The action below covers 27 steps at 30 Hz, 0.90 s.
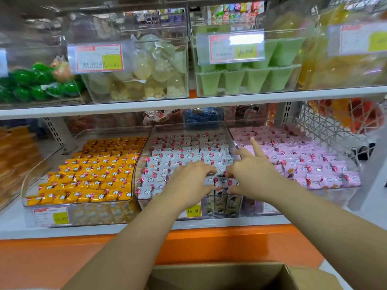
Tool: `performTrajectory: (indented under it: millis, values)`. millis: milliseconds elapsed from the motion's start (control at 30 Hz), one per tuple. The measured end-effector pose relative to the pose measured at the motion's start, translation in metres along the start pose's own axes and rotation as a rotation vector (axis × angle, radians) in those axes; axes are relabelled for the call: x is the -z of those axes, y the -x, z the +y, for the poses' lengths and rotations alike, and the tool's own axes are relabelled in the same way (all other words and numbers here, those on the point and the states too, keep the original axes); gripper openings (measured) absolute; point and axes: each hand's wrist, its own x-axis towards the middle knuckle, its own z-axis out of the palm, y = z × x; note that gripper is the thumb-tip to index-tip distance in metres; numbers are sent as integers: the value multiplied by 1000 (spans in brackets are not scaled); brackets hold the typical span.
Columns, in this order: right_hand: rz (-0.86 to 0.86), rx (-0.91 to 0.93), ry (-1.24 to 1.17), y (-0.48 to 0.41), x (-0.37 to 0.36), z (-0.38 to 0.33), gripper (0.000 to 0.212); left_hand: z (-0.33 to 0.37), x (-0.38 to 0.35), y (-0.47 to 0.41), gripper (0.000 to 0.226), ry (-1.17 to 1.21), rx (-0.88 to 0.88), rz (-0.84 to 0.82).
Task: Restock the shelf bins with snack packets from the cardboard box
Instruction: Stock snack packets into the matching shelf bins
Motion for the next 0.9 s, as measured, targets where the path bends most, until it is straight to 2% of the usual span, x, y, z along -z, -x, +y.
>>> performTrajectory:
  millis: [167,300,433,567,900]
  values:
    - [-83,27,19,-14,-3,1,43,-6,-6,-12,52,-35,41,-98]
    - [-60,39,11,-24,-10,-2,27,-4,-8,-19,52,-129,86,-158]
    - [-72,61,21,-27,-6,-2,34,-1,-7,-22,46,-199,101,-189]
    - [-72,89,29,-29,-5,-2,32,-1,-5,-18,46,-190,84,-172]
    - [103,176,176,-20,-12,4,38,-7,-7,-13,39,-74,62,-73]
